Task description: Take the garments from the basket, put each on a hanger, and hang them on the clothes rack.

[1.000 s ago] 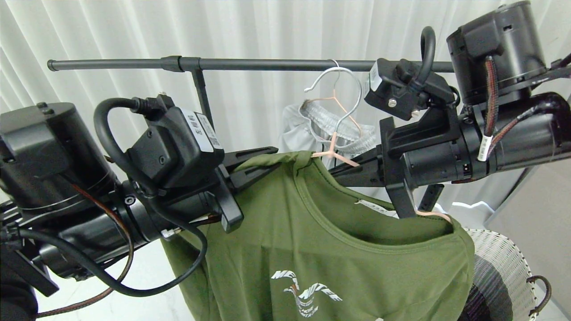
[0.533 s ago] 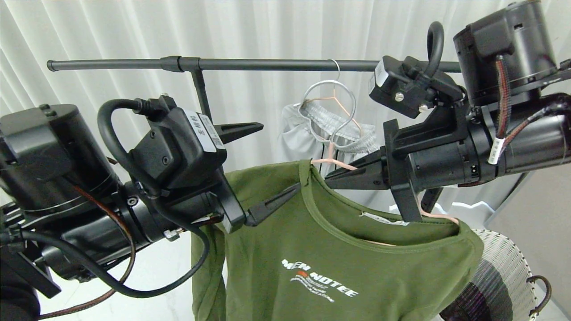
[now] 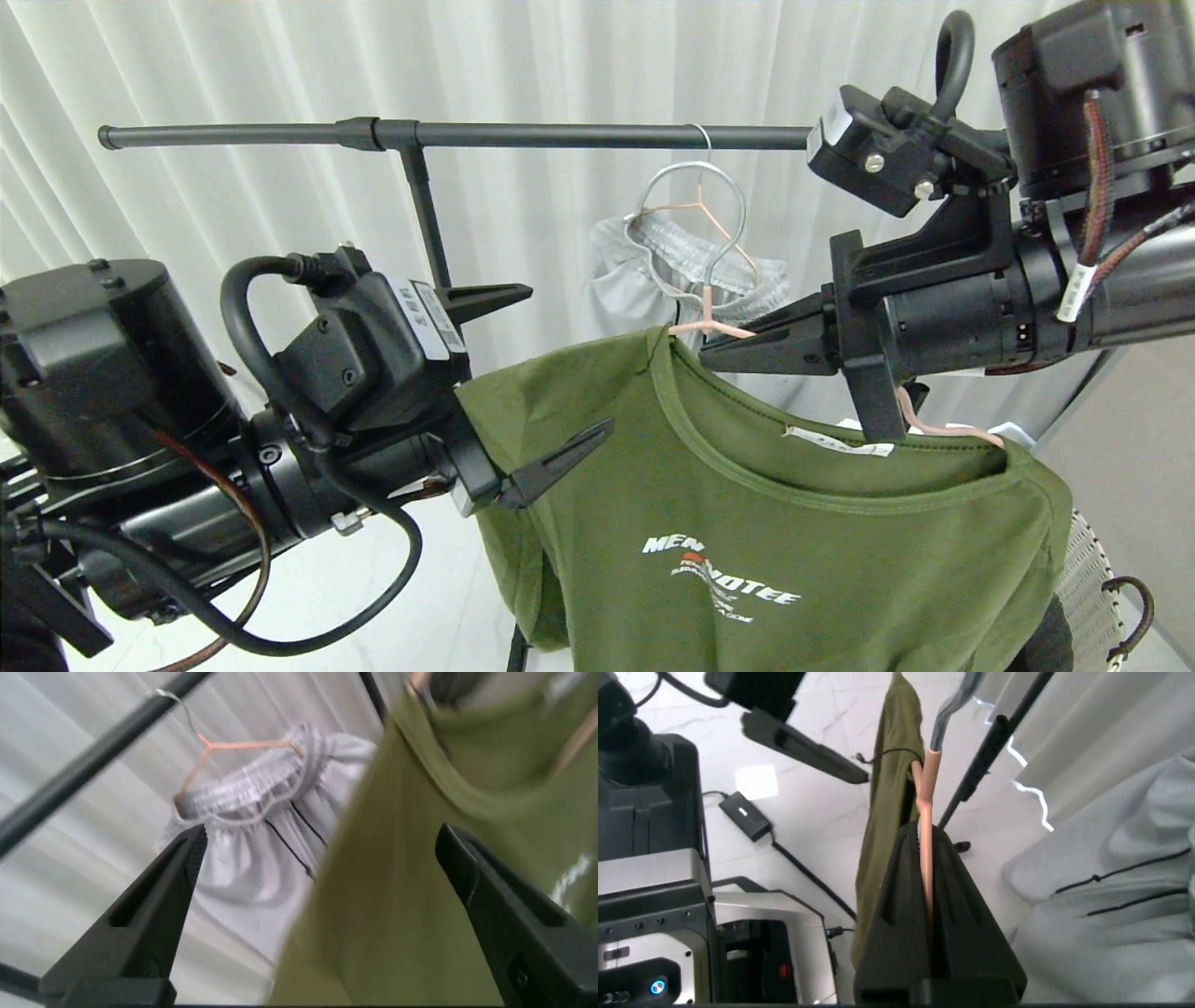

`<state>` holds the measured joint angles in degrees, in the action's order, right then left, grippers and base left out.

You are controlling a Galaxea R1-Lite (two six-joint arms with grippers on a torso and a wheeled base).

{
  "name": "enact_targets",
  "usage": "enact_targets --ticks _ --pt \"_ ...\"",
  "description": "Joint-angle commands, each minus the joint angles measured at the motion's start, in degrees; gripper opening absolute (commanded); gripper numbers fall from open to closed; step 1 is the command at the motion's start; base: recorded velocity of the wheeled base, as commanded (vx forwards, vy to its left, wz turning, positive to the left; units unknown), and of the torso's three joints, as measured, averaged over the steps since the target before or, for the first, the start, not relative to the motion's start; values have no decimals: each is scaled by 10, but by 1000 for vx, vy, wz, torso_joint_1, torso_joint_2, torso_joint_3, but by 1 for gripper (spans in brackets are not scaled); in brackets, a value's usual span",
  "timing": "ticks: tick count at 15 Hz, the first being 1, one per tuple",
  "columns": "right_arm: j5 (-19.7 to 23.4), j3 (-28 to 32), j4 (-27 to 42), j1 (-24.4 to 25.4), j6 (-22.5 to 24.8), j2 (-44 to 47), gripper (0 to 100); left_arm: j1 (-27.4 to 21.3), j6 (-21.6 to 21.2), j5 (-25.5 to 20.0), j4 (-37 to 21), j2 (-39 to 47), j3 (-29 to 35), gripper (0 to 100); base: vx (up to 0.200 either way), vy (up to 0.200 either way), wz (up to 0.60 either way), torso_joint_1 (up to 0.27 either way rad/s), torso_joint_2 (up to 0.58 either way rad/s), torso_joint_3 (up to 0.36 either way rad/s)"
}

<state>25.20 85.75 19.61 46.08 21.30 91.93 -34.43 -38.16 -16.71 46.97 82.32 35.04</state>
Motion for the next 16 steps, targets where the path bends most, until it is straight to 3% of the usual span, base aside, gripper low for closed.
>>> enact_targets --ticks 1,5,7,9,14,15,16 --pt "0 -2 0 -9 1 -14 0 27 0 1 1 -19 -32 100 0 0 0 0 0 0" --pt "4 -2 1 -16 4 -33 0 161 9 -9 1 -19 -95 100 0 0 0 0 0 0" --pt "5 -1 0 -16 5 -37 0 199 42 -24 1 -16 -111 100 0 0 0 0 0 0" --pt "6 -1 0 -15 5 -41 0 204 87 -27 1 -12 -117 100 0 0 0 0 0 0" --pt "6 -1 0 0 4 -51 0 194 99 -36 1 6 -117 100 0 0 0 0 0 0" --pt "6 -1 -1 4 4 -51 0 193 99 -41 1 9 -119 0 0 0 0 0 0 0" --pt "6 1 -1 6 4 -52 0 193 99 -42 1 11 -121 0 0 0 0 0 0 0"
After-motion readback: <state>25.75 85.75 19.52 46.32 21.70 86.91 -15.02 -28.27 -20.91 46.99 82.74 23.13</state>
